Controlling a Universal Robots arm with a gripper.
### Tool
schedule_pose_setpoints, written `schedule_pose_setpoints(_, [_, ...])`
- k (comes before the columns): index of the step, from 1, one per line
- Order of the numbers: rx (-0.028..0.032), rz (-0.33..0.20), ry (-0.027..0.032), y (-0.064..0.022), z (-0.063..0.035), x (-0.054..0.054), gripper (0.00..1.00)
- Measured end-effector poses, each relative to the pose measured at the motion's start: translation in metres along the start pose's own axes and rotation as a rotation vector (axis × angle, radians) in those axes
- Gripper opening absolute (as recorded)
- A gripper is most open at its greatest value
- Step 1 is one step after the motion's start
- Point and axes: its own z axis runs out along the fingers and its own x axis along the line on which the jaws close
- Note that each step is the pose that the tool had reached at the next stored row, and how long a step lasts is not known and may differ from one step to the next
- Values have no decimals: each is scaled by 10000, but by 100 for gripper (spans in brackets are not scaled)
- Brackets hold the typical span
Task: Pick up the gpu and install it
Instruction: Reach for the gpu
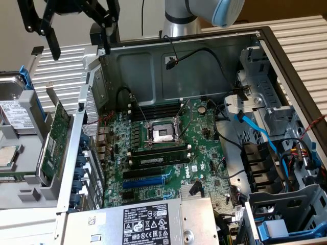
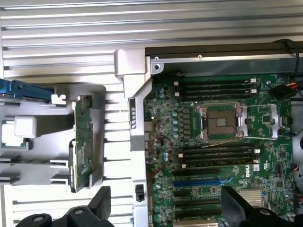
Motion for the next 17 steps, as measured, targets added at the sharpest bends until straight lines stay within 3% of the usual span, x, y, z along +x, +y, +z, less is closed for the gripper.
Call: schedule_pose_setpoints(17, [-33, 1, 3, -72, -18, 768, 99])
